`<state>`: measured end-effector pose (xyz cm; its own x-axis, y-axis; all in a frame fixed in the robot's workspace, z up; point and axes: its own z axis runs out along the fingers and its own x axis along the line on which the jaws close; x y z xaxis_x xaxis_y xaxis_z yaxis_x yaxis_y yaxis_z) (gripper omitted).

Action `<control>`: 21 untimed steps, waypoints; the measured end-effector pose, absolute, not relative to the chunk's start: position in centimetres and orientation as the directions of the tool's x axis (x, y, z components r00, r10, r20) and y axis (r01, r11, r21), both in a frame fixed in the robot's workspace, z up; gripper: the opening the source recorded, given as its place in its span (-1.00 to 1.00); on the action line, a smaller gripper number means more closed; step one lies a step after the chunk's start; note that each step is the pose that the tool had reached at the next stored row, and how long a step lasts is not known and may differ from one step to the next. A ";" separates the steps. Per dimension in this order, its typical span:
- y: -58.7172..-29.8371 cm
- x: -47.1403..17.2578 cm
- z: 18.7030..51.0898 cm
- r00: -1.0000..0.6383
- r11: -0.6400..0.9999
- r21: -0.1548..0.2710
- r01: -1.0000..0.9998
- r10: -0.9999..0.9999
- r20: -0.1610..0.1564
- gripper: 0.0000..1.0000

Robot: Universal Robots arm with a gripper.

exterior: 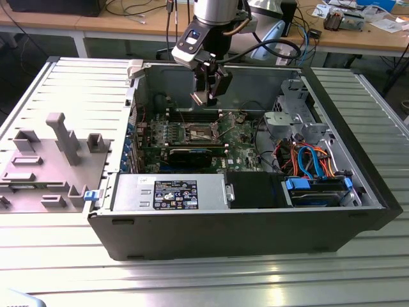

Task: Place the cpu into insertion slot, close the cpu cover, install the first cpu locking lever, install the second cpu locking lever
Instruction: 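Place the cpu into insertion slot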

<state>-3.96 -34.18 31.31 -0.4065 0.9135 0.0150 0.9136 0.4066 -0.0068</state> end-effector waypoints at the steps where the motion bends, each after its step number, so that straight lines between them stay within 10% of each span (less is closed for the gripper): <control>1: -34.2 -4.0 31.3 -0.406 0.406 -0.007 0.914 0.914 0.015 0.09; 21: -34.2 -4.0 31.3 -0.376 0.376 -0.007 0.926 0.926 0.015 0.09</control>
